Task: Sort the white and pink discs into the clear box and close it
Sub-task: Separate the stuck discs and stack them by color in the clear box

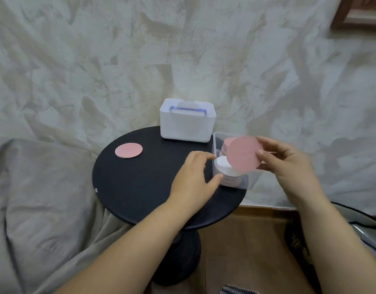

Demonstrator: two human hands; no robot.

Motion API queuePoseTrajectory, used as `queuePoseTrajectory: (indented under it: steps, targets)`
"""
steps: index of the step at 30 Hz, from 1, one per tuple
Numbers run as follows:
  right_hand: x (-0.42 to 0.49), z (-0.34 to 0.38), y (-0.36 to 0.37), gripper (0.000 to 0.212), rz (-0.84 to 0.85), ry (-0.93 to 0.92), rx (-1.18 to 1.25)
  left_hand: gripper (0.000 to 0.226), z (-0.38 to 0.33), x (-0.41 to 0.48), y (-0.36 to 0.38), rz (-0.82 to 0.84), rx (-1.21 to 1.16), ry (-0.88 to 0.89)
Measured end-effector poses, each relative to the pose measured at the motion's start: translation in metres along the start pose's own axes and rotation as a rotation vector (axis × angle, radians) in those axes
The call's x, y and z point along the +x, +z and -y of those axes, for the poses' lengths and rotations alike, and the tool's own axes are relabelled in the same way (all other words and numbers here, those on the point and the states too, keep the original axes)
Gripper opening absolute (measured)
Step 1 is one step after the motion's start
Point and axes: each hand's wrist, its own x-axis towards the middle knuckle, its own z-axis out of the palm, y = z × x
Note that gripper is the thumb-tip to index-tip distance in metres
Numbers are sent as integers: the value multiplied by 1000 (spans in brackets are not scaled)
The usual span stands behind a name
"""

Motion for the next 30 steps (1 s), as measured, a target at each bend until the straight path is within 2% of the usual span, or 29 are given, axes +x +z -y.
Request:
queuePoseTrajectory:
  steps: [6, 13, 21, 30]
  targets:
    - [37, 1, -23, 29, 89, 173, -104, 40, 6, 22, 22, -1, -78, 6]
    - [51, -5, -6, 29, 315, 121, -317, 37, 20, 20, 28, -36, -142, 7]
    - [65, 4, 8, 29, 485, 101, -642, 37, 20, 18, 28, -21, -161, -4]
    - [65, 1, 14, 30, 487, 57, -855, 37, 19, 15, 28, -4, -159, -11]
